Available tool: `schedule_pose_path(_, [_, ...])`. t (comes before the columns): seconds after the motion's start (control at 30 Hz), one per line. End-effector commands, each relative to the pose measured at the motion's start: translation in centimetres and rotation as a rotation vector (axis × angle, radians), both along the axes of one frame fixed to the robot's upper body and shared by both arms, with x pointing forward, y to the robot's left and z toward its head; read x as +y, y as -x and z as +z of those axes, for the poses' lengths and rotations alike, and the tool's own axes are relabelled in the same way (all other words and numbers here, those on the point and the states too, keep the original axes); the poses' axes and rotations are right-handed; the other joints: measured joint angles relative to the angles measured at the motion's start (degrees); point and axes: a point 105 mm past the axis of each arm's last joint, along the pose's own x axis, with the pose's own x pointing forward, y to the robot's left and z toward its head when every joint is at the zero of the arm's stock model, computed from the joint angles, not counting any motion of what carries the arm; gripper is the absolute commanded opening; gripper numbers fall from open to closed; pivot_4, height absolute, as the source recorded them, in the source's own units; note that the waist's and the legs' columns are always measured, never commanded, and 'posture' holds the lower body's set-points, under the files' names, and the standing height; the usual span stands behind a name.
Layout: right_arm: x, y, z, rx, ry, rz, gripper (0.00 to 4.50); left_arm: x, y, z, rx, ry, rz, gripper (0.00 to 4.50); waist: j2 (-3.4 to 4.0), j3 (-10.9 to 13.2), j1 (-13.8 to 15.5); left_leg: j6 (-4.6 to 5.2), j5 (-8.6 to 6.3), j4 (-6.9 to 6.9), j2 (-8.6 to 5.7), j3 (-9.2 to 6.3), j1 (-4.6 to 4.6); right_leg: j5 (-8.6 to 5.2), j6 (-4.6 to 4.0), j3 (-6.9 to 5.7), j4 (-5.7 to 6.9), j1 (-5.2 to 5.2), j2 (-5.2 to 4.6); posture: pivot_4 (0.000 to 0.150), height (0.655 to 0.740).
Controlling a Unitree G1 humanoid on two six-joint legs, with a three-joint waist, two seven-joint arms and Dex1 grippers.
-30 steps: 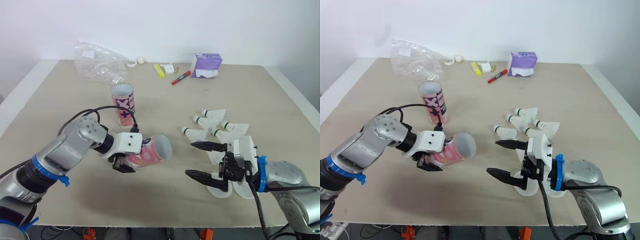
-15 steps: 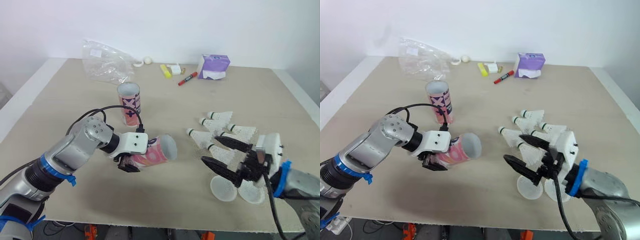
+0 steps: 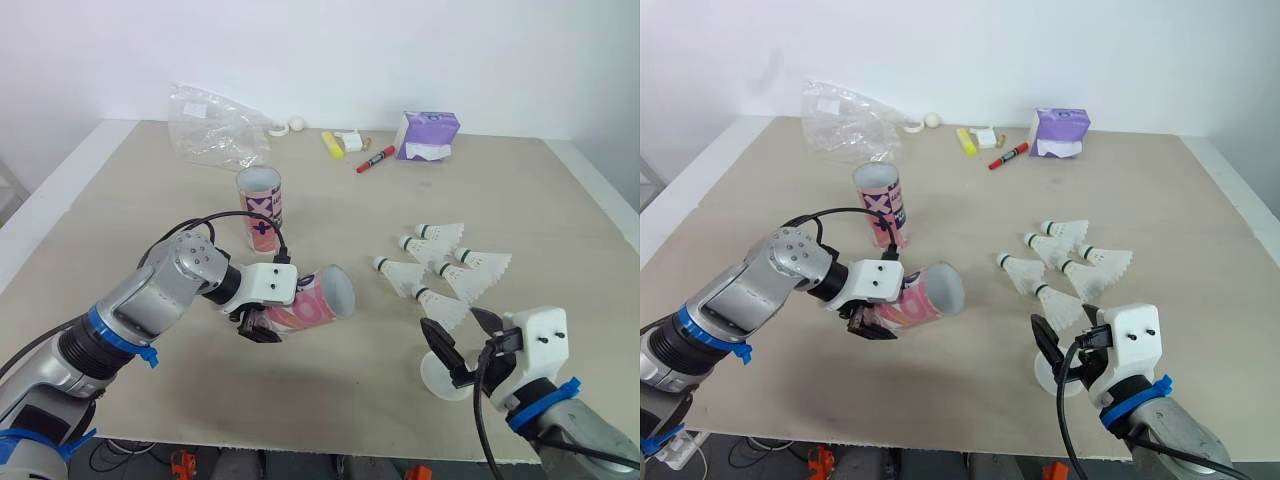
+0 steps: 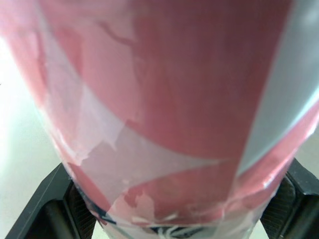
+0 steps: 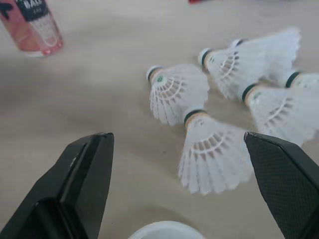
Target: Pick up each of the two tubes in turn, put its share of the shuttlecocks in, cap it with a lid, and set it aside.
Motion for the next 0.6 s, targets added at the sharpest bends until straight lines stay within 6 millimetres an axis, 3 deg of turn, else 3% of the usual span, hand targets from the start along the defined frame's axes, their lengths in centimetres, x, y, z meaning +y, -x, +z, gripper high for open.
schedule_pose_path(0.03, [1.6, -0.2, 0.2, -0.008, -0.029, -0.007, 4.50, -0.2, -0.3, -0.1, -0.012, -0.010, 0.002, 3.83, 0.01, -0.04, -0.02, 0.00, 0.00, 0.00, 0.01, -0.02, 0.01, 0.00, 0.00, 0.00, 0.00, 0.00, 0.01, 0.150, 0.7400])
schedule_pose_path(0.6, [0.9, -2.5, -1.6, 0.032, -0.096, -0.123, 4.50, 0.1, 0.0, 0.0, -0.009, -0.002, 0.026, 3.83, 0.07, -0.07, -0.06, 0.03, 0.02, -0.04, -0.02, -0.07, -0.02, -0.03, -0.02, 0.00, -0.01, 0.00, 0.00, 0.150, 0.7400])
